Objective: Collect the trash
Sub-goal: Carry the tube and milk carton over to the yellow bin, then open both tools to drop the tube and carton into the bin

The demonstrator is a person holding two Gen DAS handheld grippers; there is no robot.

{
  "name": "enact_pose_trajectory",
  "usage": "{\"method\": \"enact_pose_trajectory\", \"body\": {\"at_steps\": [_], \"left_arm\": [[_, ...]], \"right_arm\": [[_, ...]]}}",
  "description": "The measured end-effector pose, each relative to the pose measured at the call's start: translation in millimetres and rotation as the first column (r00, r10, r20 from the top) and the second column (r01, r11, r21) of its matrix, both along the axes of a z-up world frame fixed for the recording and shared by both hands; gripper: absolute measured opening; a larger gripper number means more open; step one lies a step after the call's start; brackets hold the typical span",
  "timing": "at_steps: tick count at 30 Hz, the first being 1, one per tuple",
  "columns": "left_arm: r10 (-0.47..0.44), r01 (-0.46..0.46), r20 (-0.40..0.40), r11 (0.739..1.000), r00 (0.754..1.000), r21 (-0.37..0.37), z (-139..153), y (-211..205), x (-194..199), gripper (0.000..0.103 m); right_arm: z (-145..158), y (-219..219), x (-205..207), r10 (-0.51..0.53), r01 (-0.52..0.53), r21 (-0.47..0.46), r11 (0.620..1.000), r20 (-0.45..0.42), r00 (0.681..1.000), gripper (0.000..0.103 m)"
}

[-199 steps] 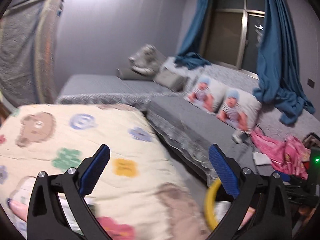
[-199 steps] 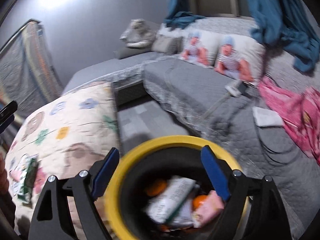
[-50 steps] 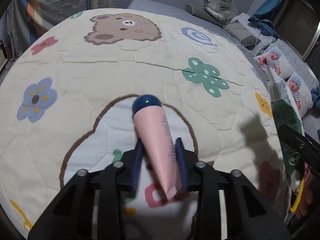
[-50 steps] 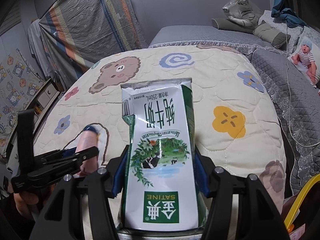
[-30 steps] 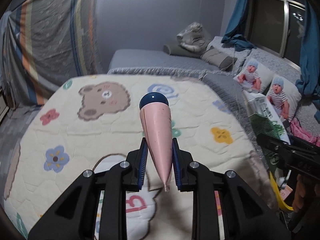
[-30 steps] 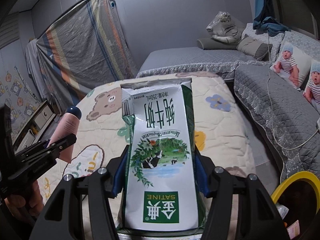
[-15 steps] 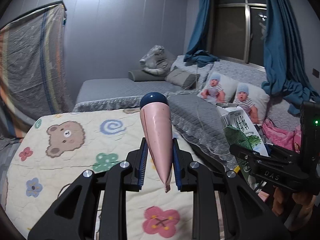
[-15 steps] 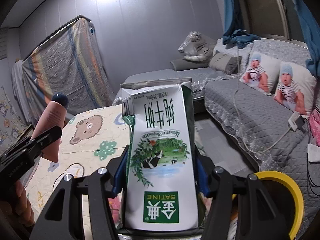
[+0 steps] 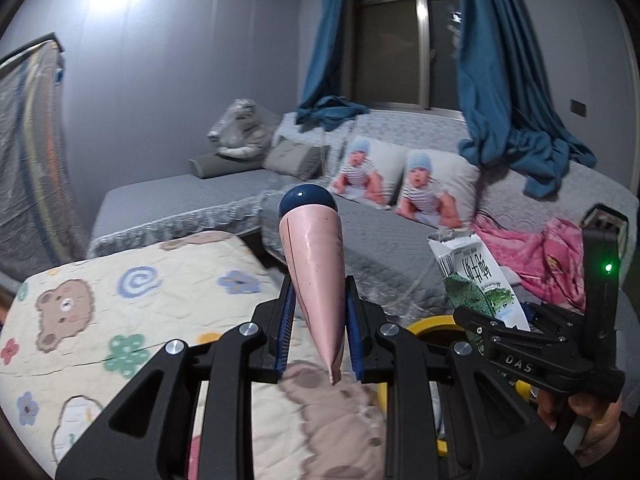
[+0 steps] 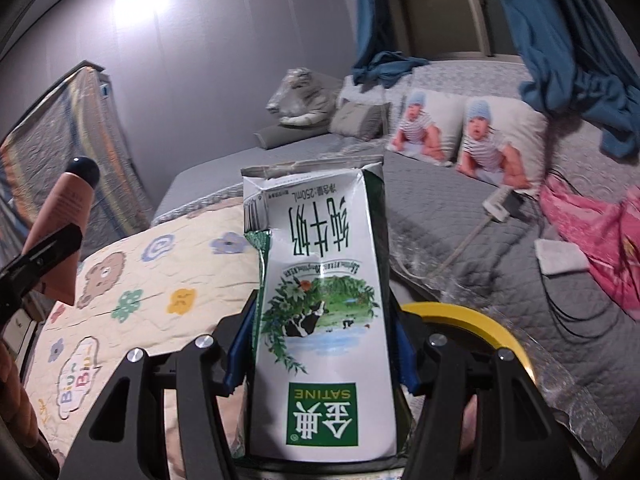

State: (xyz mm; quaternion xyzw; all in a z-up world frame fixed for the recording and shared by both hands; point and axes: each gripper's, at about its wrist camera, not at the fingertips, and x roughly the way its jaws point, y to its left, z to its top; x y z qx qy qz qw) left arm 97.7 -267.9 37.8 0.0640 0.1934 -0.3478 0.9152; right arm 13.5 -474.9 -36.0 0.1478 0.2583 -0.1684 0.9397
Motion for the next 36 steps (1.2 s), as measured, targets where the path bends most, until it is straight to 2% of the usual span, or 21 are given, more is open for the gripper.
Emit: {"method": "enact_pose_trajectory", "body": {"at_steps": [5, 10, 17, 24, 30, 31, 32, 34, 36], "left_arm": [[-0.088, 0.088, -0.034, 0.996, 0.996, 0.008, -21, -41, -3, 0.022], [-0.122, 0.126, -0.093, 0.991, 0.988, 0.035, -50, -82, 1, 0.022], [-0.121, 0.142, -0.208, 0.986, 0.971, 0.091, -89, -120, 10, 0.023], [-0.106, 0.158, -0.306, 0.976, 0.946, 0.152, -121, -143, 19, 0.023], [-0.094, 0.151, -0.323, 0.976, 0.942, 0.155, -127, -147, 21, 0.023], [-0.084, 0.138, -0.323, 0.979, 0.943, 0.149, -126, -145, 23, 0.026], [-0.075, 0.126, -0.322, 0.982, 0.944, 0.141, -124, -142, 24, 0.03], [-0.055, 0.096, -0.303, 0.988, 0.951, 0.124, -119, -134, 26, 0.057], [-0.029, 0.057, -0.276, 0.994, 0.961, 0.094, -111, -121, 28, 0.071]], "right_arm": [[-26, -35, -24, -0.125, 0.126, 0.02, 0.992, -0.054, 0.991, 0.054], [-47, -54, -35, -0.185, 0.188, 0.017, 0.982, -0.091, 0.978, 0.054], [-73, -70, -29, -0.221, 0.225, 0.012, 0.974, -0.155, 0.963, 0.055], [-101, -89, -24, -0.221, 0.242, 0.07, 0.968, -0.226, 0.949, 0.055], [-104, -90, -22, -0.229, 0.251, 0.06, 0.966, -0.252, 0.94, 0.058], [-103, -90, -21, -0.237, 0.257, 0.046, 0.965, -0.258, 0.937, 0.068], [-102, -90, -22, -0.259, 0.275, 0.025, 0.961, -0.258, 0.931, 0.072], [-98, -92, -24, -0.29, 0.302, 0.011, 0.953, -0.256, 0.922, 0.076], [-94, -94, -25, -0.312, 0.324, 0.004, 0.946, -0.255, 0.915, 0.08]]}}
